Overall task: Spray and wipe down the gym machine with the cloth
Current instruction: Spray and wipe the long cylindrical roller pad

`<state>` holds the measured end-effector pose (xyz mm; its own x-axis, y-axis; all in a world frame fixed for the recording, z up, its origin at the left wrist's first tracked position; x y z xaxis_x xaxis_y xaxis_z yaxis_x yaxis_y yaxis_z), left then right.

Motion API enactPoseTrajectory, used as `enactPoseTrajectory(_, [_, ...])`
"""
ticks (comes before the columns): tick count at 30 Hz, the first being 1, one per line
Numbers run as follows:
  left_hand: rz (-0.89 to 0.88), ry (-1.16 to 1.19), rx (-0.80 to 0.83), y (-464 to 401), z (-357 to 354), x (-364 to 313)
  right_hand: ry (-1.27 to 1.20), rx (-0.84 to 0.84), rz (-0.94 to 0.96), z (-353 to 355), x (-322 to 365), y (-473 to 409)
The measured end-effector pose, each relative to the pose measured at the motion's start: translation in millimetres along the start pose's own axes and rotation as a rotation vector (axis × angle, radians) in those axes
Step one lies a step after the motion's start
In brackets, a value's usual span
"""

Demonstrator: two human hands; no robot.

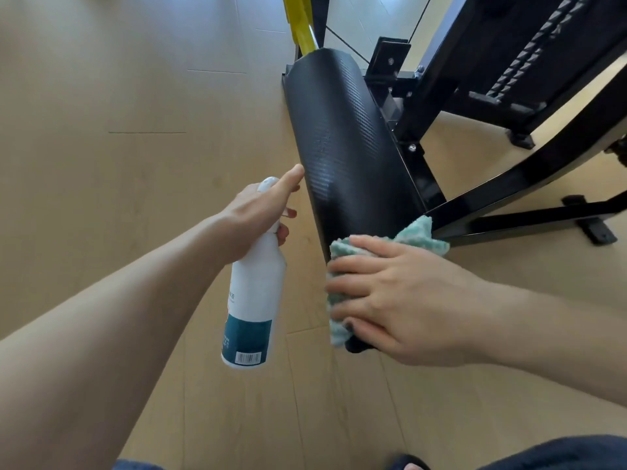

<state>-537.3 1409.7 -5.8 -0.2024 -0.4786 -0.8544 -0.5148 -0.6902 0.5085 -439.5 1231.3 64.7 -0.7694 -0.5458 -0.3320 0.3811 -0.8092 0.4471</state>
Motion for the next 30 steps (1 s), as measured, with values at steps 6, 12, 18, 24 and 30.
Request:
enactPoseTrajectory(6, [0.073, 0.25, 0.042, -3.6, -9.4, -1.3, -0.031, -0.033, -0.256, -5.7, -121.1, -81.8])
enactPoseTrajectory(12, [0.038, 0.226, 0.033, 0.4, -6.5, -9.9, -0.095, -0.078, -0.393, -4.6, -113.8, -84.7])
enactPoseTrajectory(18, [0.038, 0.162, 0.038, -3.8, -4.3, -14.6, -0.169, -0.112, -0.189, -10.6, 11.5, 32.2])
enactPoseTrajectory(24, [0.026, 0.188, 0.048, -10.4, -5.2, -14.6, -0.084, -0.112, -0.147, -15.9, -52.2, -12.6])
enactPoseTrajectory(30, [0.045, 0.245, 0.056, -8.5, -6.5, -13.5, -0.071, -0.066, -0.348, -1.8, -176.8, -135.9])
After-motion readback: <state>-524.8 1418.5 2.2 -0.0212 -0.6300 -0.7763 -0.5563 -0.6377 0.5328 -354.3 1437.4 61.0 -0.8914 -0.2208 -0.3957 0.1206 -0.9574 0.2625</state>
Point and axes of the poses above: each hand's wrist, its own y-axis away from the middle knuckle, its own z-axis out of the back of the hand, x = y × z, the point moved 4 cm from there along -y, towards the middle knuckle, and after that the axes turned 15 degrees about y, right-handed, at the moved point
